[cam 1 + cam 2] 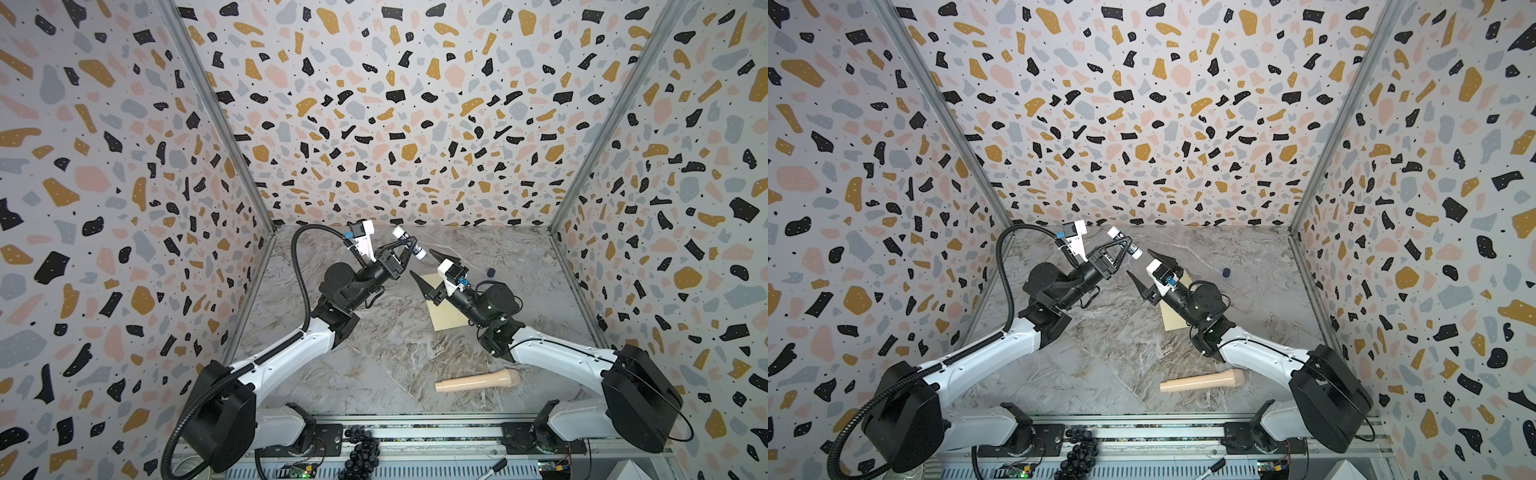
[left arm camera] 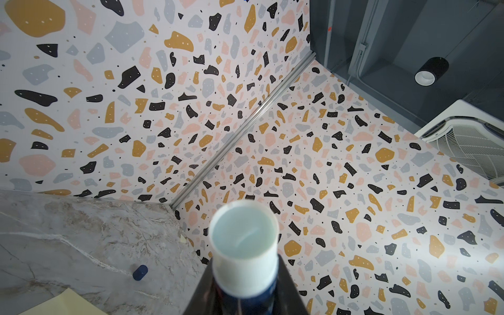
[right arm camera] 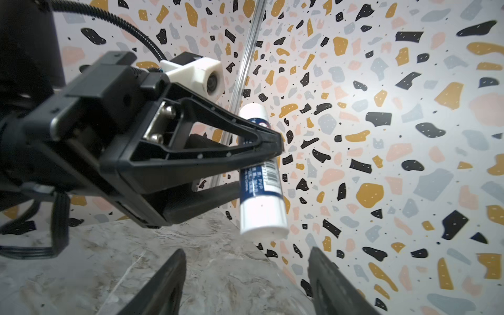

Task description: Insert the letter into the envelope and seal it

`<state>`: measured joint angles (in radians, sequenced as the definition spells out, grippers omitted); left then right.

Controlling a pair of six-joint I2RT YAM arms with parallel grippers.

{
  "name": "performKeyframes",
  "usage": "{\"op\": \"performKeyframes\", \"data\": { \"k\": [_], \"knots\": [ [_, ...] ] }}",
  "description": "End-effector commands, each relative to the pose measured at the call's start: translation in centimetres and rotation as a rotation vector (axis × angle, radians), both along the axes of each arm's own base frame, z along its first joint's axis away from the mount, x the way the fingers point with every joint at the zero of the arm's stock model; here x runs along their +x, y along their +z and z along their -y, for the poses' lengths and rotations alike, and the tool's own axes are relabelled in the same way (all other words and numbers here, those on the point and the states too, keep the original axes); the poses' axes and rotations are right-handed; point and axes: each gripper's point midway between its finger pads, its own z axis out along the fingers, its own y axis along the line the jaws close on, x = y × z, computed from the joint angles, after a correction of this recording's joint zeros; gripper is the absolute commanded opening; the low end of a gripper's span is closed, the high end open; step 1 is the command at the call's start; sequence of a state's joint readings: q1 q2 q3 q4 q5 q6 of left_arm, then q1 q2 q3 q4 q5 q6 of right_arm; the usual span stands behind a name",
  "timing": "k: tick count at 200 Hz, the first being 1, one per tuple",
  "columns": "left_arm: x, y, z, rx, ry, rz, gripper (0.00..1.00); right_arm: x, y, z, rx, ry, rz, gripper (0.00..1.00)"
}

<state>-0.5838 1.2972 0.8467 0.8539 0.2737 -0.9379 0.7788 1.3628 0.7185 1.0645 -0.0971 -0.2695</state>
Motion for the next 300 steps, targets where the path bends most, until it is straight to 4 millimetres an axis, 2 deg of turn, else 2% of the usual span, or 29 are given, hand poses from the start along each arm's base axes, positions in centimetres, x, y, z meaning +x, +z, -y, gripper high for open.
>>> {"op": "performKeyframes", "data": {
  "k": [1,37,90,141,195,228,277,288,300],
  "knots": [
    [-0.4,2.1,-0.4,-0.045,0.006,0.053,0.0,-0.2,2.3,1.1,-0.004,-0.14,0.15,0.72],
    [-0.3,1.9,-0.4,-0.042,0.005,0.048,0.0,-0.2,3.5,1.3,0.034,-0.188,0.183,0.7],
    [-0.2,1.6,-0.3,-0.035,0.008,0.041,0.0,-0.1,3.9,0.6,0.027,-0.164,0.19,0.49],
    [-0.2,1.7,-0.2,-0.034,0.004,0.04,0.0,-0.2,4.2,0.2,0.033,-0.141,0.189,0.48],
    [-0.2,1.6,-0.1,-0.032,0.001,0.037,0.0,0.0,4.5,-0.4,0.031,-0.127,0.186,0.36],
    [-0.2,1.8,-0.2,-0.036,0.001,0.041,0.0,0.3,4.1,-0.8,0.016,-0.12,0.168,0.35],
    [-0.3,1.7,-0.1,-0.032,-0.002,0.041,0.0,0.2,4.2,-1.0,0.021,-0.104,0.156,0.05],
    [-0.2,1.6,-0.1,-0.027,-0.001,0.045,0.0,0.1,4.1,-1.1,0.022,-0.091,0.148,0.0],
    [-0.3,1.6,0.0,-0.014,-0.001,0.059,0.0,-0.1,4.1,-1.1,0.031,-0.05,0.124,0.0]
  ]
}}
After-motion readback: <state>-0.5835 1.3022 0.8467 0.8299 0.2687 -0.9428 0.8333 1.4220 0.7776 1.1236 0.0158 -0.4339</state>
